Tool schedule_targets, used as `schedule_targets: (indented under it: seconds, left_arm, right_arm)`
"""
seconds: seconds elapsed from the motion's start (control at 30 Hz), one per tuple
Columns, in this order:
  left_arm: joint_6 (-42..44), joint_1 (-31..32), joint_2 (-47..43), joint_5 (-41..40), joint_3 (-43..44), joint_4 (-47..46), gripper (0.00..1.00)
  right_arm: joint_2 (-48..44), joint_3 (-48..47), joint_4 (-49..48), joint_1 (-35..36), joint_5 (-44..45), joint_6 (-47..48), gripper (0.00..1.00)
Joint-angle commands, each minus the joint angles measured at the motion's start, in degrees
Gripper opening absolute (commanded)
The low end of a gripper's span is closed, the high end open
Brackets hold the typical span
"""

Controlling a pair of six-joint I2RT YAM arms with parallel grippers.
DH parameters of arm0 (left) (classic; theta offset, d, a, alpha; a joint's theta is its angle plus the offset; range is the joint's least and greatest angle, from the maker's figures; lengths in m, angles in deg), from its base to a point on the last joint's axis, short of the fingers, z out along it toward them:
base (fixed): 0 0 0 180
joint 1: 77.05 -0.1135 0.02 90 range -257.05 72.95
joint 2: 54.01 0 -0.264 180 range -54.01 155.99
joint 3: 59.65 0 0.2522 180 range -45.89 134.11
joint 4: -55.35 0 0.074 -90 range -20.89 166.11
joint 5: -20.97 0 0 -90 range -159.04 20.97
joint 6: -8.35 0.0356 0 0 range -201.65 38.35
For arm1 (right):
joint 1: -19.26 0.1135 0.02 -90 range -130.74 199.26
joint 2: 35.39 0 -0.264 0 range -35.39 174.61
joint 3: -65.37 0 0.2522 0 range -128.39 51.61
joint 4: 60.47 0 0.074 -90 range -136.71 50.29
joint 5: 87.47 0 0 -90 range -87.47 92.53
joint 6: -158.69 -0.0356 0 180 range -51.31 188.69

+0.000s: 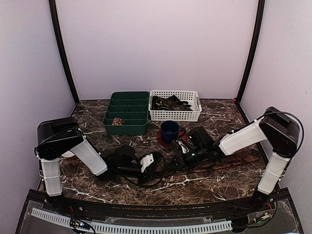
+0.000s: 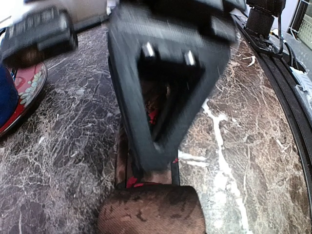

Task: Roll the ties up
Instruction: Roll the tie at the center of the board.

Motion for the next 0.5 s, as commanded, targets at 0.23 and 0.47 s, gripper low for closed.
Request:
schedule_targets:
  seconds: [0.23,0.47]
  left_arm:
    - [1.8,0.5,1.0,-4.4,-0.6,18.8,0.25]
    - [1.9,0.5,1.1,-4.2,-0.1,19.2,0.25]
  right_arm:
    - [-4.0,-3.2,0.0,0.2,-4.6,-4.8,0.41]
    - [0.8,-7.8,3.6,2.6,-3.5,-3.4,0.38]
